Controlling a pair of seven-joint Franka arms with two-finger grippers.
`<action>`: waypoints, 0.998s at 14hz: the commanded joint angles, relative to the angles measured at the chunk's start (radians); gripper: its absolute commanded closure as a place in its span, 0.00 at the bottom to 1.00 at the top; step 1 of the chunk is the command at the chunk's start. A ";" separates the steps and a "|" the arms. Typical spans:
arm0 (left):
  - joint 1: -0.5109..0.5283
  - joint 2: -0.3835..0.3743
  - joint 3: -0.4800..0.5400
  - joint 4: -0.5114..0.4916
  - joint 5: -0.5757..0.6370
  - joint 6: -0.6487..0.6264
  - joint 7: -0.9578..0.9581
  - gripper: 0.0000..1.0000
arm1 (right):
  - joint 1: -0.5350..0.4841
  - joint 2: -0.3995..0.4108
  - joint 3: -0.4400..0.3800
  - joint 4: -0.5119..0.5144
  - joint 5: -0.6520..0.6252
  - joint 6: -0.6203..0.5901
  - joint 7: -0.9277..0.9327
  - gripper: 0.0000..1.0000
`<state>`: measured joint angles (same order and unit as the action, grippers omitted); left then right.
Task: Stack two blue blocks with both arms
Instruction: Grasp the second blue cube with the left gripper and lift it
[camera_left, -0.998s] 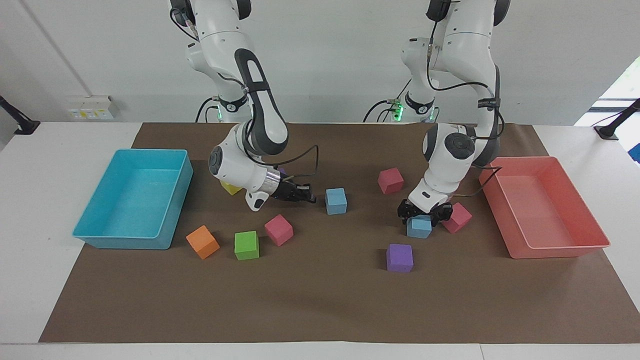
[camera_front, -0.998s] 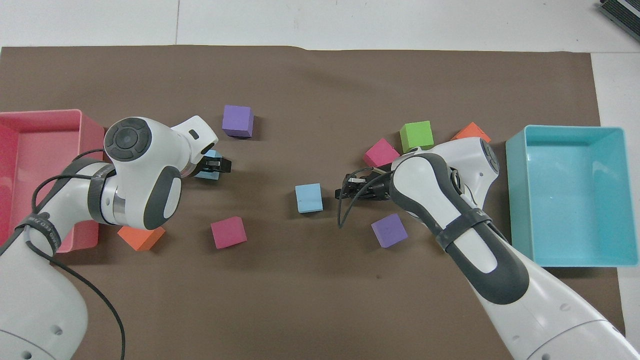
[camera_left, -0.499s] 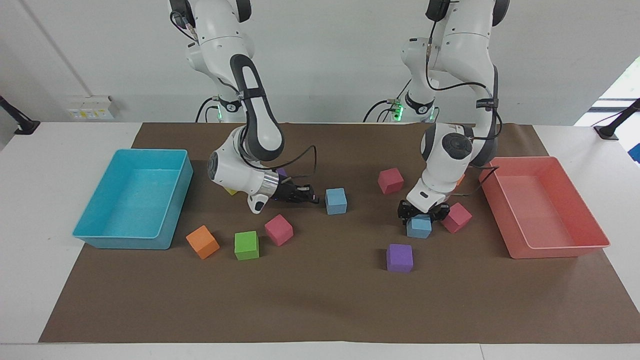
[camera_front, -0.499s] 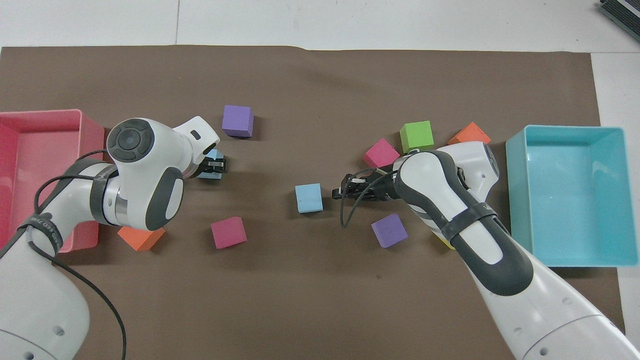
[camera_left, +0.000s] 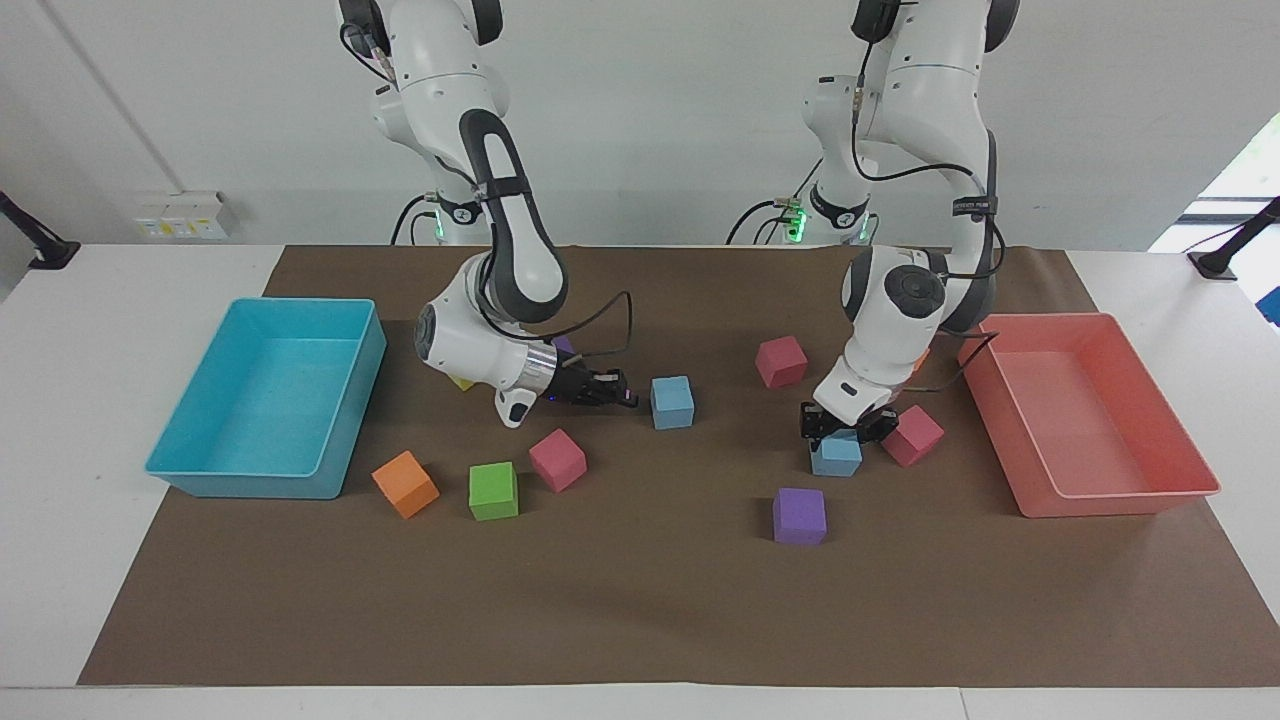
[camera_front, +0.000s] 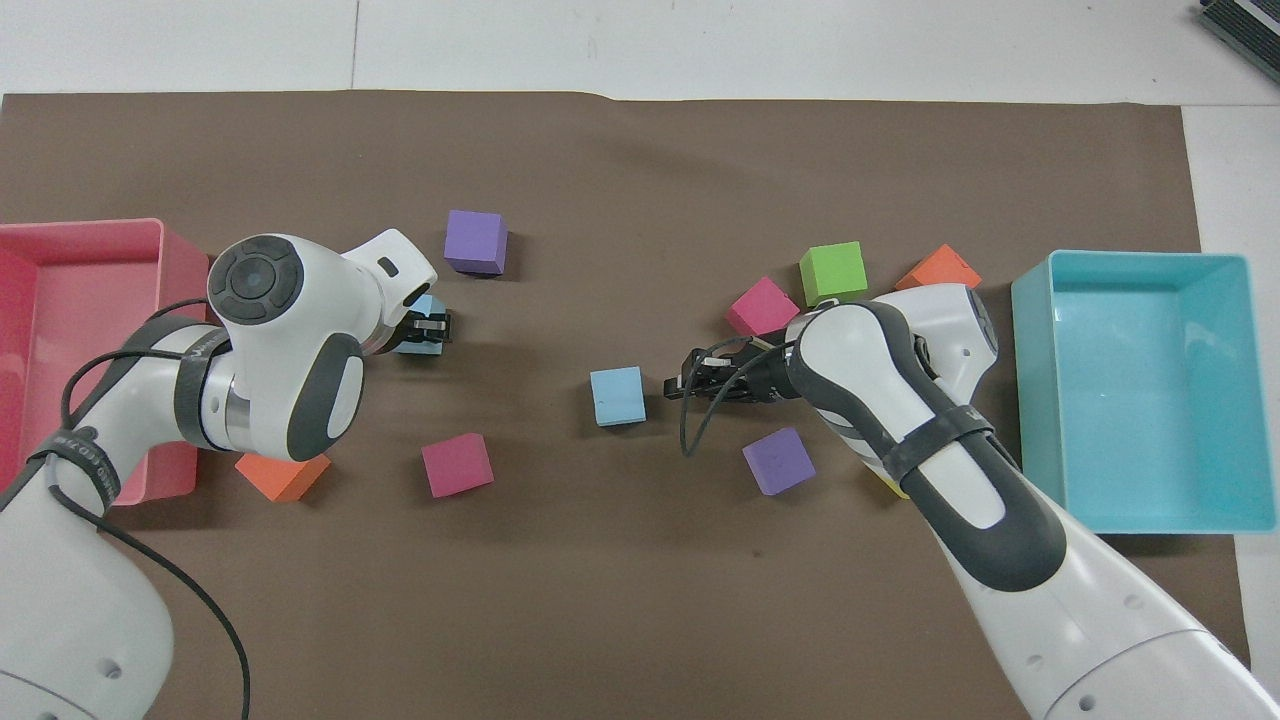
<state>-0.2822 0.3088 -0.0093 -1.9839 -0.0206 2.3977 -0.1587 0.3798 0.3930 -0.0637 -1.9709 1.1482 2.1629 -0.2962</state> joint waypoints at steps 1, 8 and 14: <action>-0.022 -0.072 0.017 -0.018 0.017 -0.057 -0.038 0.74 | -0.015 -0.002 0.005 -0.011 0.031 -0.011 -0.043 1.00; -0.175 -0.089 0.015 0.036 0.090 -0.176 -0.310 0.73 | -0.031 -0.010 0.005 -0.036 0.030 -0.017 -0.058 1.00; -0.276 -0.073 0.006 0.135 0.071 -0.252 -0.470 0.74 | -0.033 -0.010 0.005 -0.037 0.030 -0.026 -0.070 1.00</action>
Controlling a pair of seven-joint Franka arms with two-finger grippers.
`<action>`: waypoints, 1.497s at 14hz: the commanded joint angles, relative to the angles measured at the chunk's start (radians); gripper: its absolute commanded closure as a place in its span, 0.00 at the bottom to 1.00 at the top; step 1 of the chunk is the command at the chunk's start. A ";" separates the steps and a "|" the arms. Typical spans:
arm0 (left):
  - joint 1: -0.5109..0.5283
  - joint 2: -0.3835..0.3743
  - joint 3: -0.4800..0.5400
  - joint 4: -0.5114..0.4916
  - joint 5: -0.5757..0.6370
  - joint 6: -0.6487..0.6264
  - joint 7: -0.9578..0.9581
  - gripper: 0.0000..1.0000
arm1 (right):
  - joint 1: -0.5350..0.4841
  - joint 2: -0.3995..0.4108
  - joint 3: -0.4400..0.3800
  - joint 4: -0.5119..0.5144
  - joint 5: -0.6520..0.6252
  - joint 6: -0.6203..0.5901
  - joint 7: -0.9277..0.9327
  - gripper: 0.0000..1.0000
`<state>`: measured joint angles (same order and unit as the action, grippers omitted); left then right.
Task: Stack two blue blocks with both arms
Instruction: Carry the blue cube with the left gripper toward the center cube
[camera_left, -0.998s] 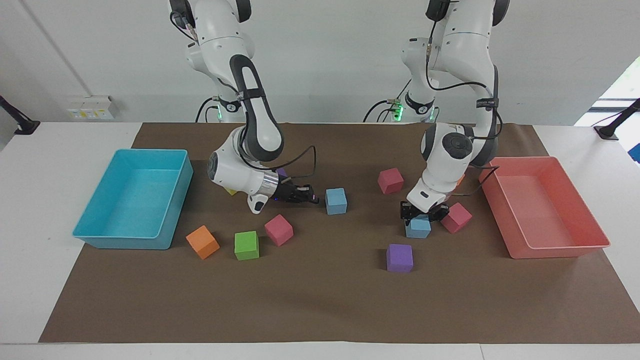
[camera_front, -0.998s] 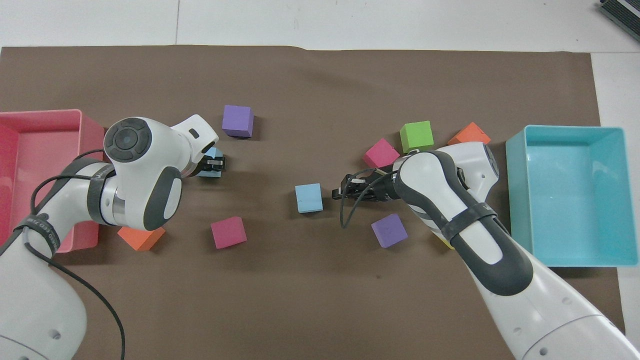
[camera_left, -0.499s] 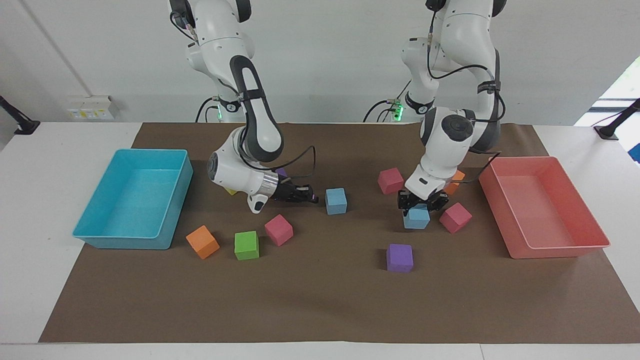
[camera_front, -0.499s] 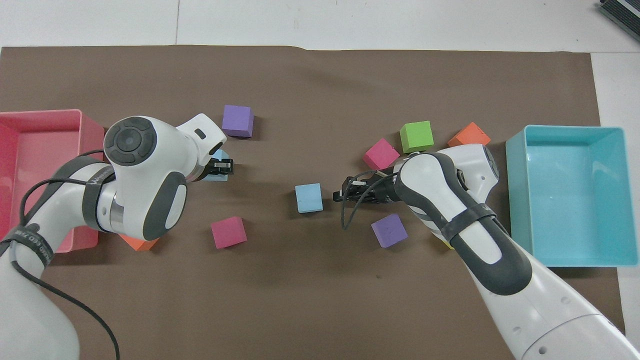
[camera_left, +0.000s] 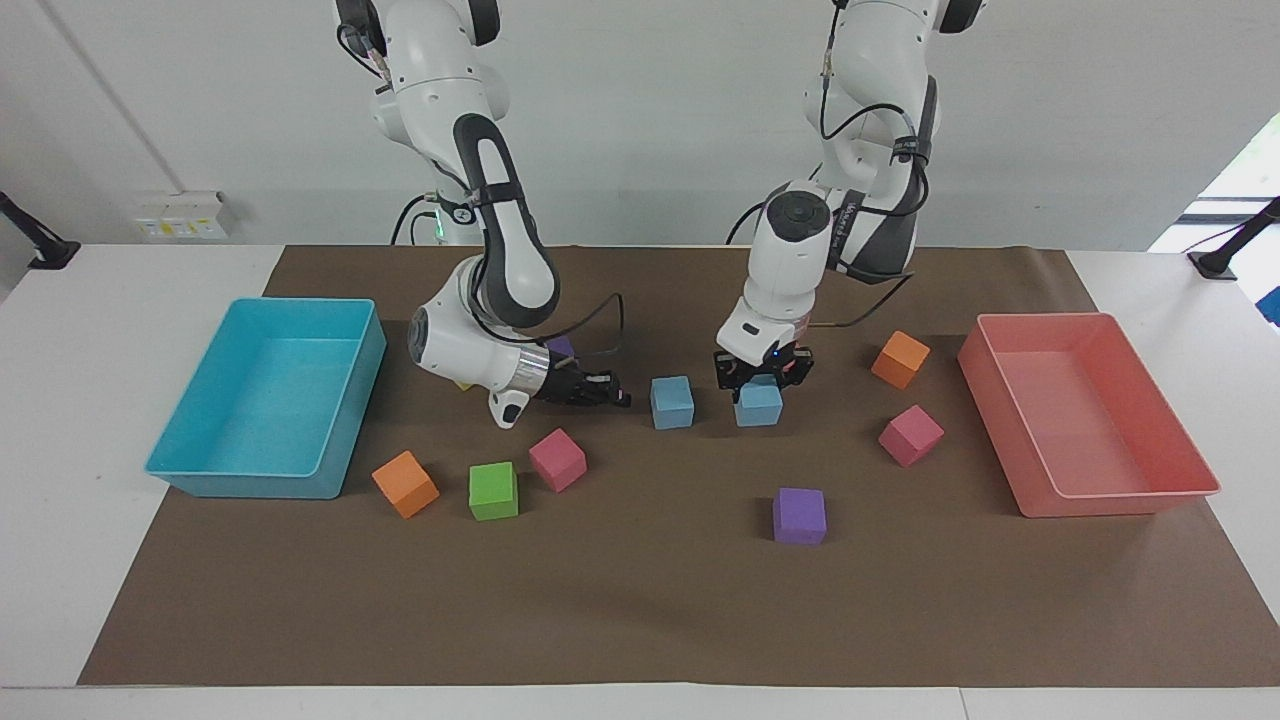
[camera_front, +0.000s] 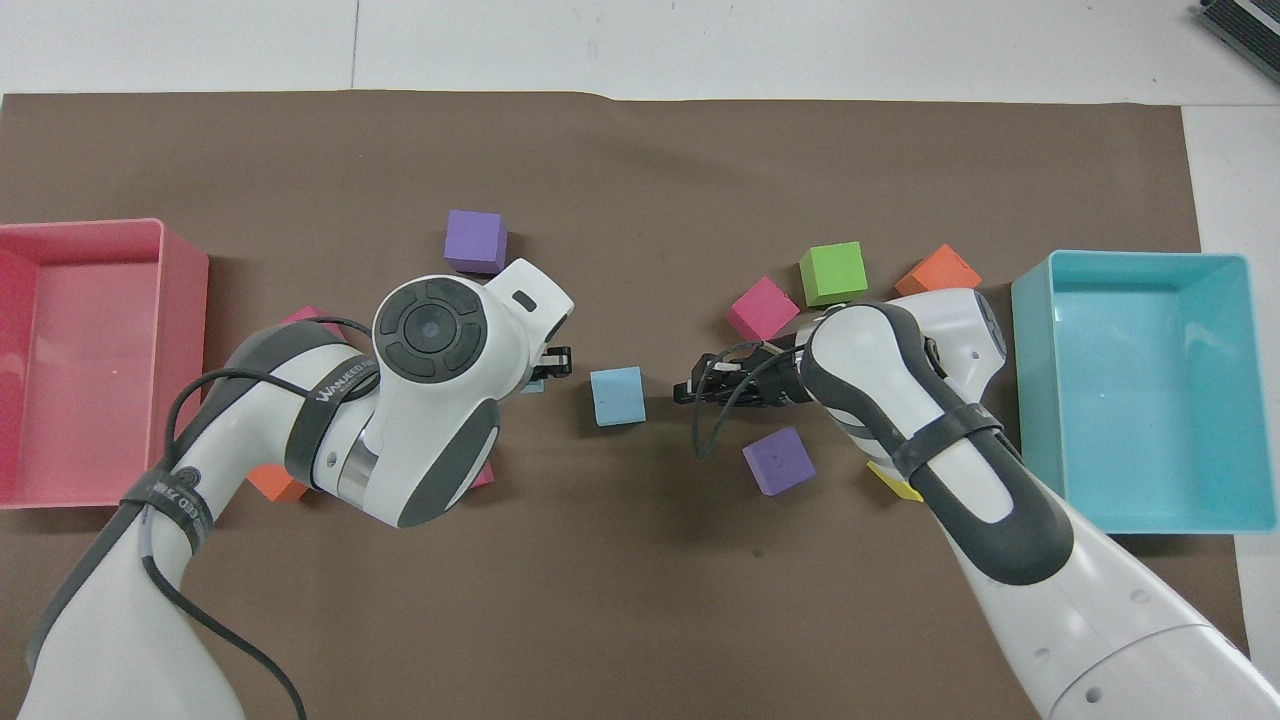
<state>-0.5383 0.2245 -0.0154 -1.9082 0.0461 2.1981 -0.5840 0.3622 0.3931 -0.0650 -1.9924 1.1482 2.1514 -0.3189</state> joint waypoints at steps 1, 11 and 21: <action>-0.032 0.022 0.012 0.079 -0.008 -0.055 -0.065 0.74 | -0.012 -0.010 0.007 -0.016 0.030 -0.010 -0.046 1.00; -0.129 0.085 0.012 0.164 -0.028 -0.043 -0.215 0.75 | -0.003 -0.010 0.007 -0.016 0.031 -0.002 -0.043 1.00; -0.147 0.105 0.011 0.158 -0.026 -0.021 -0.217 0.74 | -0.005 -0.010 0.007 -0.016 0.031 -0.002 -0.043 1.00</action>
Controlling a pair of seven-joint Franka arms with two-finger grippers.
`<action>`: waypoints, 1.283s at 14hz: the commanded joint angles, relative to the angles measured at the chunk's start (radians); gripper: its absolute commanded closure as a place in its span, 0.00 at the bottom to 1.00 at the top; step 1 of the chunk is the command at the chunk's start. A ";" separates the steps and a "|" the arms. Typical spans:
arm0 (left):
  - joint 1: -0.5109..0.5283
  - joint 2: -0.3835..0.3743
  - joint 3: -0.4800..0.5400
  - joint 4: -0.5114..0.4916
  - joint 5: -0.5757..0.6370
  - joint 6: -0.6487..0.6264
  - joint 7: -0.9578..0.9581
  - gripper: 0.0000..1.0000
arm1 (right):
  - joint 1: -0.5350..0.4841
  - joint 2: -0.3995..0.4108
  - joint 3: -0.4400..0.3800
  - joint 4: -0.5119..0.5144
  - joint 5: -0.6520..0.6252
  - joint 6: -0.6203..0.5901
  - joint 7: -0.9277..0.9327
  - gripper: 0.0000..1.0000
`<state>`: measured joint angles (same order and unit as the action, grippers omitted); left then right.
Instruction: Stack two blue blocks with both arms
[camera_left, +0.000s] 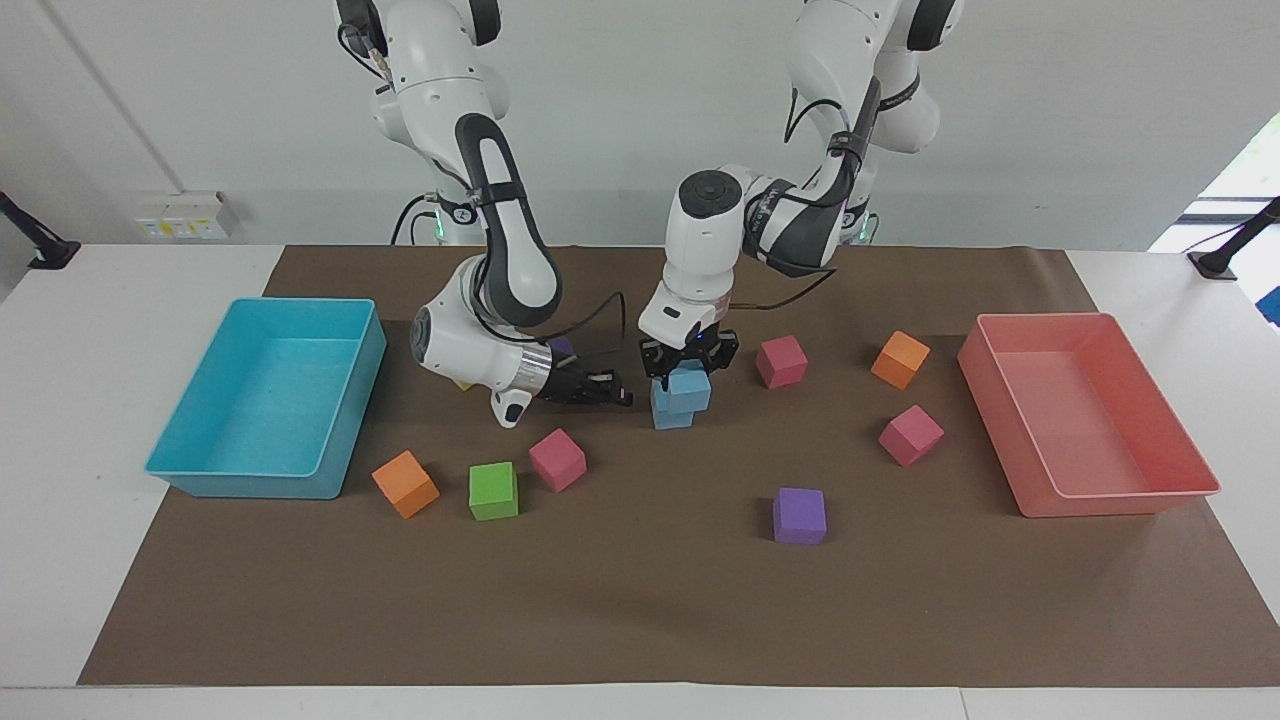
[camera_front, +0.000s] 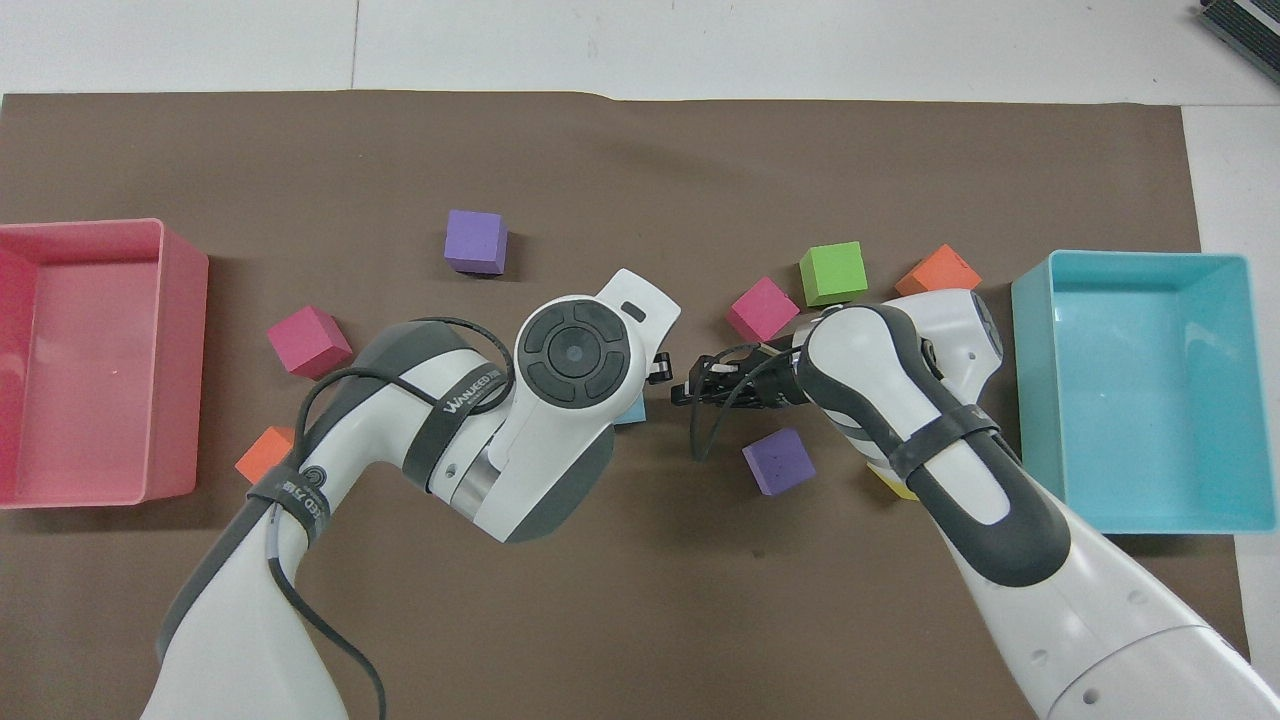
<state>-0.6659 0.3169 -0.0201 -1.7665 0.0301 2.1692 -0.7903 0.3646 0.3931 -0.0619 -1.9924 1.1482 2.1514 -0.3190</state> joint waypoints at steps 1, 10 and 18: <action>-0.020 0.013 0.016 0.013 -0.010 0.020 -0.010 0.74 | -0.007 -0.010 0.004 -0.016 0.031 -0.002 -0.043 1.00; -0.041 0.019 0.016 -0.014 -0.012 0.043 -0.009 0.72 | -0.012 -0.010 0.004 -0.016 0.031 -0.015 -0.042 1.00; -0.041 0.010 0.016 -0.041 -0.012 0.046 -0.010 0.70 | -0.010 -0.010 0.004 -0.016 0.030 -0.015 -0.043 1.00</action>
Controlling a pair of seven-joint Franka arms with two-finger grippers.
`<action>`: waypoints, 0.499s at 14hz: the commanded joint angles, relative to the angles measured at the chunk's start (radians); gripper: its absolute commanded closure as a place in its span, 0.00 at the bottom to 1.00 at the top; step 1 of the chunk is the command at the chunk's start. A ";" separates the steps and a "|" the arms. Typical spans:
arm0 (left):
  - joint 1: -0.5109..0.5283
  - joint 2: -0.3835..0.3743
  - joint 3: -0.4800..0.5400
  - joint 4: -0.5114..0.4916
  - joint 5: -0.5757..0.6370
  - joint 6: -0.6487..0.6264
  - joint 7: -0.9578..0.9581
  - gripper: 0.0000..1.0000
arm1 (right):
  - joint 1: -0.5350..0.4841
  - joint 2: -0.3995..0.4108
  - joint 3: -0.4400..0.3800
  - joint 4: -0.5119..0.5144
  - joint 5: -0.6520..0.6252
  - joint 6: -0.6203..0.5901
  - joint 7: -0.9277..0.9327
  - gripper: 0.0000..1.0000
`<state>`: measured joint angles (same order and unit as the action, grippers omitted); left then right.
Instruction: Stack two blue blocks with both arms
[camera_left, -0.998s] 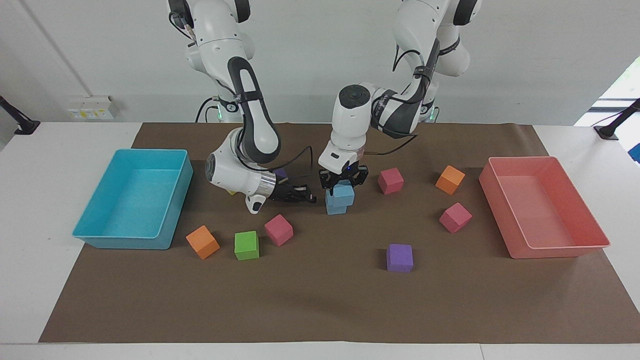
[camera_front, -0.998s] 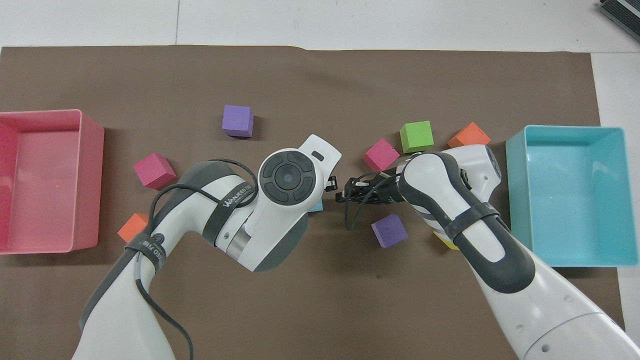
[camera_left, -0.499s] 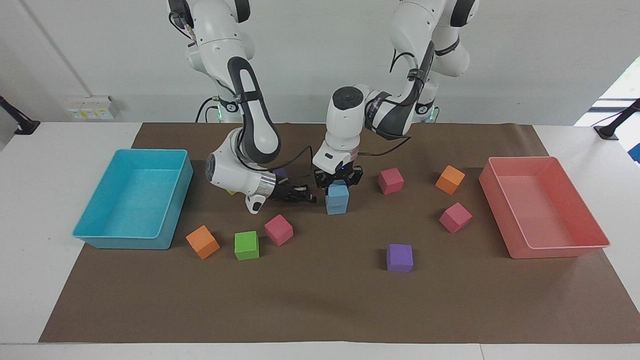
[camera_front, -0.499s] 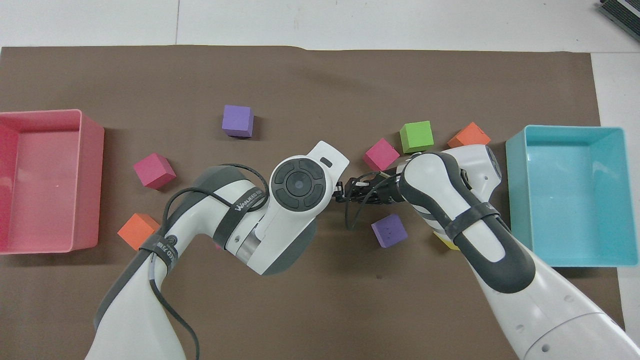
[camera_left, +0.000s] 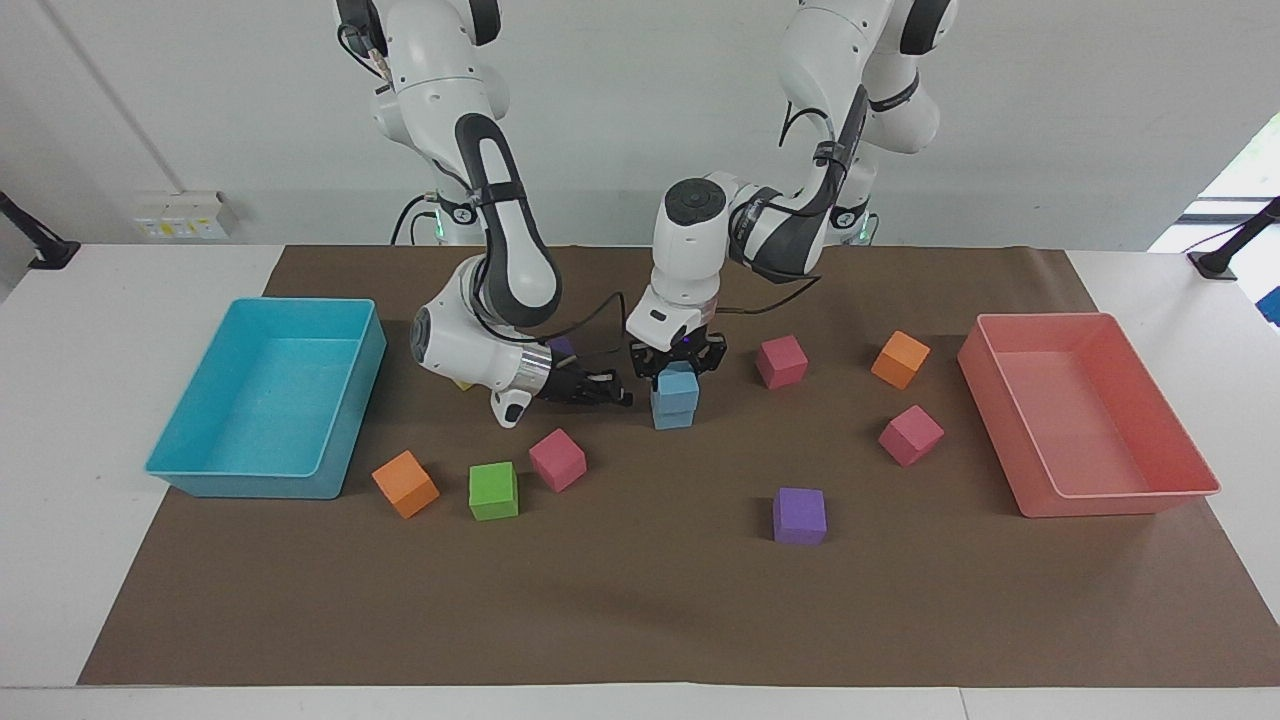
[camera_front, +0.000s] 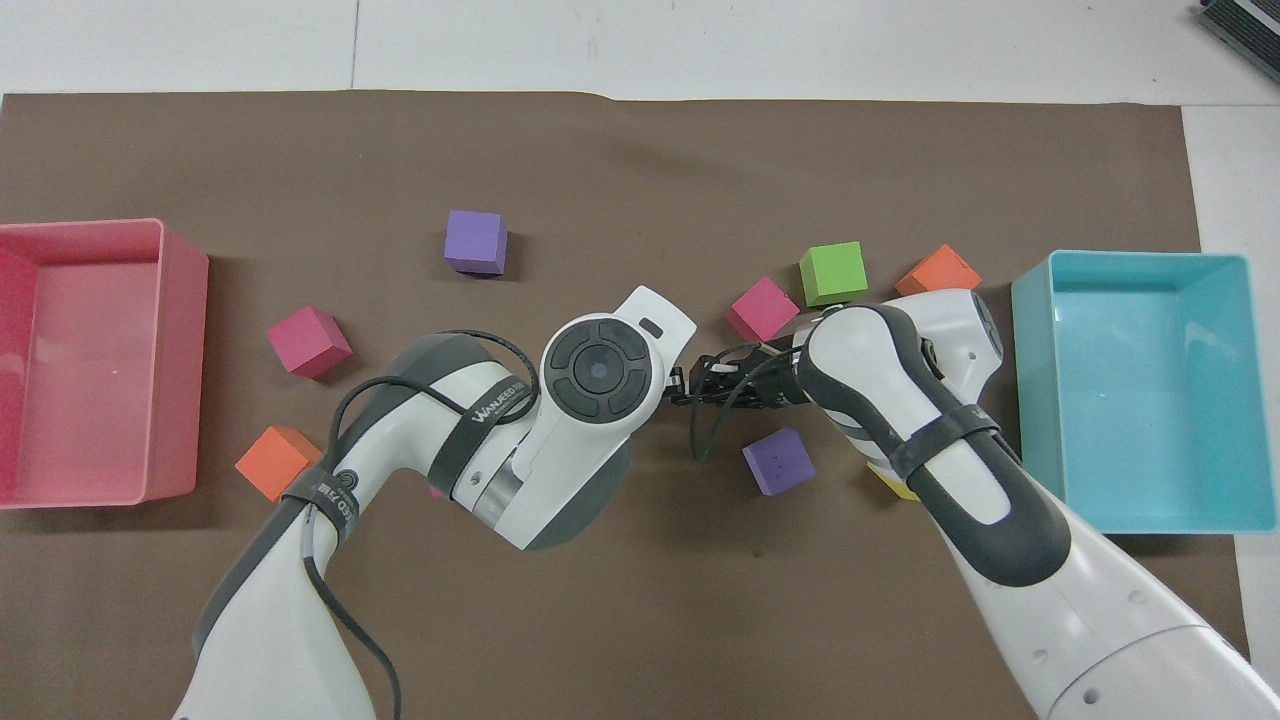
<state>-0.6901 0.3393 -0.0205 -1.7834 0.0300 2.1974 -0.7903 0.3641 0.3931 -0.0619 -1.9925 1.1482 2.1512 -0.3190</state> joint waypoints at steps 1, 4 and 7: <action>-0.019 -0.014 0.016 -0.024 -0.012 0.018 -0.012 0.70 | -0.010 -0.010 0.004 -0.016 0.030 -0.014 -0.043 1.00; -0.025 -0.016 0.016 -0.025 -0.012 0.015 -0.012 0.70 | -0.008 -0.010 0.004 -0.016 0.030 -0.013 -0.043 1.00; -0.026 -0.017 0.016 -0.024 -0.012 0.008 -0.012 0.69 | -0.008 -0.010 0.004 -0.016 0.030 -0.013 -0.043 1.00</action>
<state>-0.6962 0.3393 -0.0210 -1.7854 0.0300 2.1975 -0.7904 0.3641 0.3931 -0.0619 -1.9925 1.1482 2.1512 -0.3190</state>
